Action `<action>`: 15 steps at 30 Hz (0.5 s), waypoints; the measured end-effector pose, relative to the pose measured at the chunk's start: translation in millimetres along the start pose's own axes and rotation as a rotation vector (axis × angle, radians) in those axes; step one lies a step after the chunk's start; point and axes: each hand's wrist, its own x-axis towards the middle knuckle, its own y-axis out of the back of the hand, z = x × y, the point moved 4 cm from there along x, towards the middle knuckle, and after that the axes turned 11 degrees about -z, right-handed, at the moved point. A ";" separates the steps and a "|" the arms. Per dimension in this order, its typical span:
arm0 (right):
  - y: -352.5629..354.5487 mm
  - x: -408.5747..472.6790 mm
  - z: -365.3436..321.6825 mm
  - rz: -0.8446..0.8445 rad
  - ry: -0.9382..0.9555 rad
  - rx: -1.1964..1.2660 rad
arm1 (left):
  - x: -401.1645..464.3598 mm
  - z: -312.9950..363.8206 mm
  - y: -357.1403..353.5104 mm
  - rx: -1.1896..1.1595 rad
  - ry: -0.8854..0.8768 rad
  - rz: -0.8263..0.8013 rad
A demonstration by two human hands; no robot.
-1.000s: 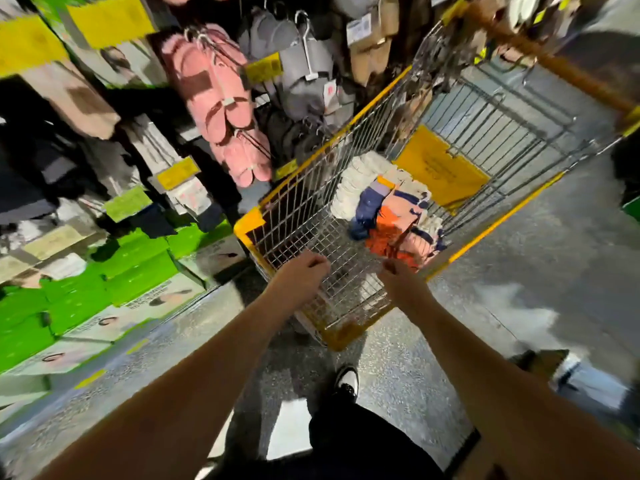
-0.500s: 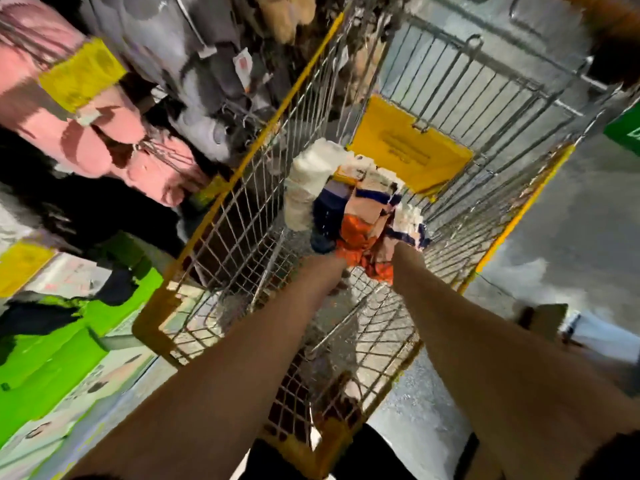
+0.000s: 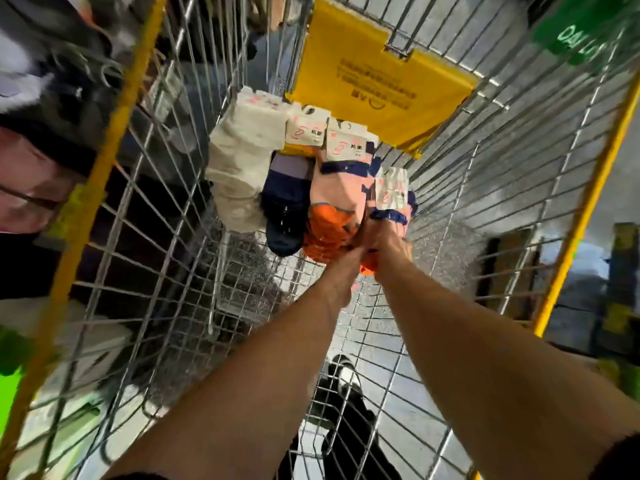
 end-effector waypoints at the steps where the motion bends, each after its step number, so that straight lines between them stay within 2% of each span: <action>1: -1.0 5.9 5.0 0.015 -0.009 0.045 | 7.2 -4.0 -0.5 -0.003 -0.019 -0.024; 4: -5.9 10.0 11.0 -0.040 0.008 0.094 | 27.9 -12.2 3.6 -0.002 -0.101 -0.005; 6: -3.9 17.8 15.0 0.034 -0.007 0.146 | 35.7 -17.8 6.7 -0.021 -0.106 0.012; 10: 4.0 82.0 42.6 -0.101 -0.038 0.193 | 43.2 -19.2 14.1 -0.026 -0.135 0.062; 12: 4.6 74.4 38.2 -0.158 -0.064 0.221 | 40.9 -15.9 15.0 -0.016 -0.143 0.038; 15: 4.4 49.8 25.6 -0.155 -0.090 0.251 | 38.5 -13.2 12.3 0.000 -0.155 0.066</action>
